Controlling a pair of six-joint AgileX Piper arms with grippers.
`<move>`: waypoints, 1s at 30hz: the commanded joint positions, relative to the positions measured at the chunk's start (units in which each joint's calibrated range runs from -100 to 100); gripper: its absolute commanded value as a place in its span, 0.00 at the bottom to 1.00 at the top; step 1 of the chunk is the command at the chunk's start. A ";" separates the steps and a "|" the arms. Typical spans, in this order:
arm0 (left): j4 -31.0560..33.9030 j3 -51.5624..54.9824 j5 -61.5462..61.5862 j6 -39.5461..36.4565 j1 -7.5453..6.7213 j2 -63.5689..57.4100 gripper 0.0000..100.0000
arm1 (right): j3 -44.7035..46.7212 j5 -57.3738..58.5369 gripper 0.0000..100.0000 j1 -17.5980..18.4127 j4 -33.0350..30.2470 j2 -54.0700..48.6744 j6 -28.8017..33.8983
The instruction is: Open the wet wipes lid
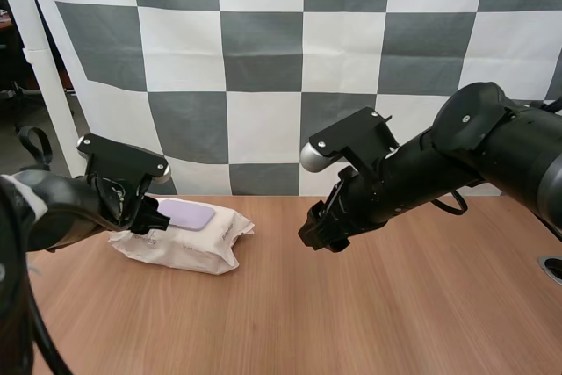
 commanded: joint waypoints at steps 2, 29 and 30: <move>1.41 -0.03 -9.54 -0.33 -0.02 -8.69 1.00 | -0.07 -0.08 1.00 0.03 -0.45 0.01 0.02; 28.49 4.28 -24.04 -27.98 1.16 -7.45 0.00 | -0.07 -0.08 1.00 0.03 -2.90 0.01 0.02; 28.39 4.28 -24.04 -30.18 1.64 -6.66 0.00 | -0.07 -0.08 1.00 0.03 -2.90 0.01 0.02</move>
